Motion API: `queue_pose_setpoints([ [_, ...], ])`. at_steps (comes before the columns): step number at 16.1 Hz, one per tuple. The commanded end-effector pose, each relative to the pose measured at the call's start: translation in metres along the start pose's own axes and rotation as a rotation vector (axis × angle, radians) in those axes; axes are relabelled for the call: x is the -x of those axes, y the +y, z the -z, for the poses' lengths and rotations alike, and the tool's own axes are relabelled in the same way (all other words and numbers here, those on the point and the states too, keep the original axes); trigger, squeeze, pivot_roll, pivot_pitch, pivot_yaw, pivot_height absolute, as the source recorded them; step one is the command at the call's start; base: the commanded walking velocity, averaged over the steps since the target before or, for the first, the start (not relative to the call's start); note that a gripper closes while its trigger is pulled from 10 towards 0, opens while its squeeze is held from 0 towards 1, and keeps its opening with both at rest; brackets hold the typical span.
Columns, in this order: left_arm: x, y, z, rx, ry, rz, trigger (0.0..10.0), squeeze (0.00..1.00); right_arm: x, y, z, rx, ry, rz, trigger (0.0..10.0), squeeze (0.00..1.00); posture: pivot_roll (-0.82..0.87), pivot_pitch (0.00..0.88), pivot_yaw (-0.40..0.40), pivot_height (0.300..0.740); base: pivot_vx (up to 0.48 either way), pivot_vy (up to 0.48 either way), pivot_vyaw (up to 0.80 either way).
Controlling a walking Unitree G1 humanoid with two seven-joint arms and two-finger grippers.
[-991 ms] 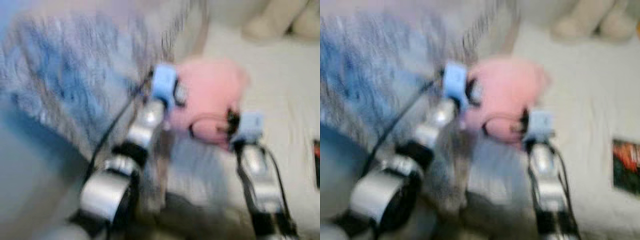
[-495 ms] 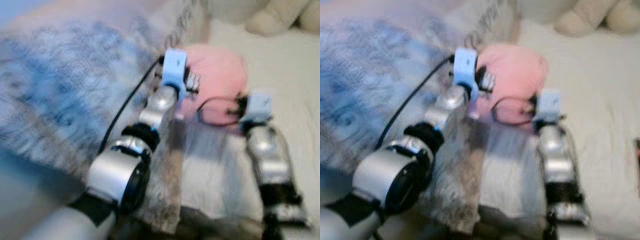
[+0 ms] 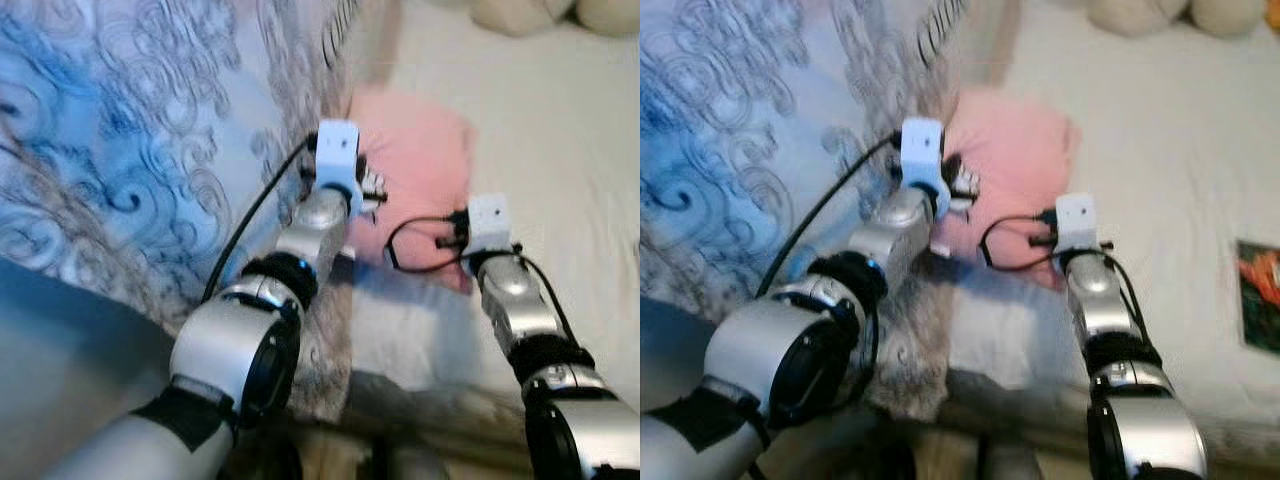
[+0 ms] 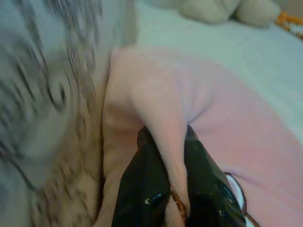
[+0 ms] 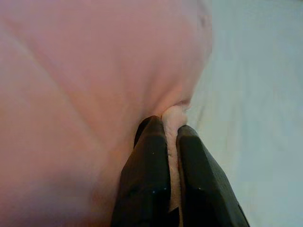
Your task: Clean up the room
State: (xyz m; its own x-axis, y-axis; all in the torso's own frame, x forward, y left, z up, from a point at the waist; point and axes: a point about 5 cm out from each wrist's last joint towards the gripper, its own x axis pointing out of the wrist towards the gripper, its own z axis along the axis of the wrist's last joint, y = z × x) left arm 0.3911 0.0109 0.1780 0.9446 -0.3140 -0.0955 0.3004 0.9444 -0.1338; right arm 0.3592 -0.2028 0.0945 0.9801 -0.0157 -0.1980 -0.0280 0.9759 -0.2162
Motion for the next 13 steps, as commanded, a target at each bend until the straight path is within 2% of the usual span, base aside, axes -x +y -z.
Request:
queue_pose_setpoints([
  [1, 0.005, -0.009, 0.020, 0.070, 0.048, -0.008, 10.0, 0.00, 0.001, -0.005, 0.008, 0.031, 0.035, 0.034, 10.0, 0.00, -0.18, 0.285, 0.059, 0.740, 0.000, 0.000, 0.00],
  [2, 0.007, -0.011, 0.030, 0.093, 0.082, 0.015, 10.0, 0.00, 0.002, -0.006, 0.015, 0.049, 0.059, 0.059, 10.0, 0.00, -0.18, 0.291, 0.057, 0.740, 0.000, 0.000, 0.00],
  [5, 0.009, -0.020, 0.039, 0.101, 0.106, 0.045, 10.0, 0.00, 0.006, -0.006, 0.026, 0.064, 0.090, 0.080, 10.0, 0.00, -0.18, 0.301, 0.053, 0.740, 0.000, 0.000, 0.00],
  [6, 0.010, -0.022, 0.039, 0.101, 0.108, 0.050, 10.0, 0.00, 0.006, -0.005, 0.027, 0.061, 0.096, 0.081, 10.0, 0.00, -0.18, 0.307, 0.054, 0.740, 0.000, 0.000, 0.00],
  [7, 0.010, -0.025, 0.040, 0.084, 0.108, 0.061, 10.0, 0.00, 0.007, -0.005, 0.031, 0.011, 0.110, 0.091, 10.0, 0.00, -0.18, 0.310, 0.051, 0.740, 0.000, 0.000, 0.00],
  [8, 0.010, -0.023, 0.041, 0.073, 0.108, 0.057, 10.0, 0.00, 0.007, -0.002, 0.032, -0.058, 0.118, 0.091, 10.0, 0.42, -0.19, 0.311, 0.051, 0.740, 0.000, 0.000, 0.00],
  [9, 0.010, -0.020, 0.041, 0.067, 0.110, 0.051, 10.0, 0.00, 0.006, 0.000, 0.033, -0.115, 0.128, 0.088, 10.0, 0.42, -0.19, 0.311, 0.051, 0.740, 0.000, 0.000, 0.00],
  [10, 0.010, -0.015, 0.042, 0.030, 0.108, 0.050, 10.0, 0.00, 0.009, 0.008, 0.043, -0.247, 0.192, 0.070, 10.0, 1.00, -0.18, 0.307, 0.047, 0.740, 0.000, 0.000, 0.00],
  [11, 0.011, -0.012, 0.044, -0.002, 0.110, 0.050, 10.0, 0.02, 0.011, 0.014, 0.051, -0.325, 0.237, 0.057, 10.0, 1.00, -0.17, 0.305, 0.041, 0.740, 0.000, 0.000, 0.00],
  [12, 0.012, -0.010, 0.047, -0.030, 0.115, 0.054, 10.0, 0.85, 0.013, 0.018, 0.056, -0.362, 0.259, 0.058, 10.0, 1.00, -0.17, 0.303, 0.038, 0.740, 0.000, 0.000, 0.00],
  [13, 0.013, -0.007, 0.050, -0.049, 0.122, 0.051, 10.0, 1.00, 0.014, 0.025, 0.059, -0.373, 0.272, 0.040, 10.0, 1.00, -0.17, 0.297, 0.035, 0.740, 0.000, 0.000, 0.00],
])
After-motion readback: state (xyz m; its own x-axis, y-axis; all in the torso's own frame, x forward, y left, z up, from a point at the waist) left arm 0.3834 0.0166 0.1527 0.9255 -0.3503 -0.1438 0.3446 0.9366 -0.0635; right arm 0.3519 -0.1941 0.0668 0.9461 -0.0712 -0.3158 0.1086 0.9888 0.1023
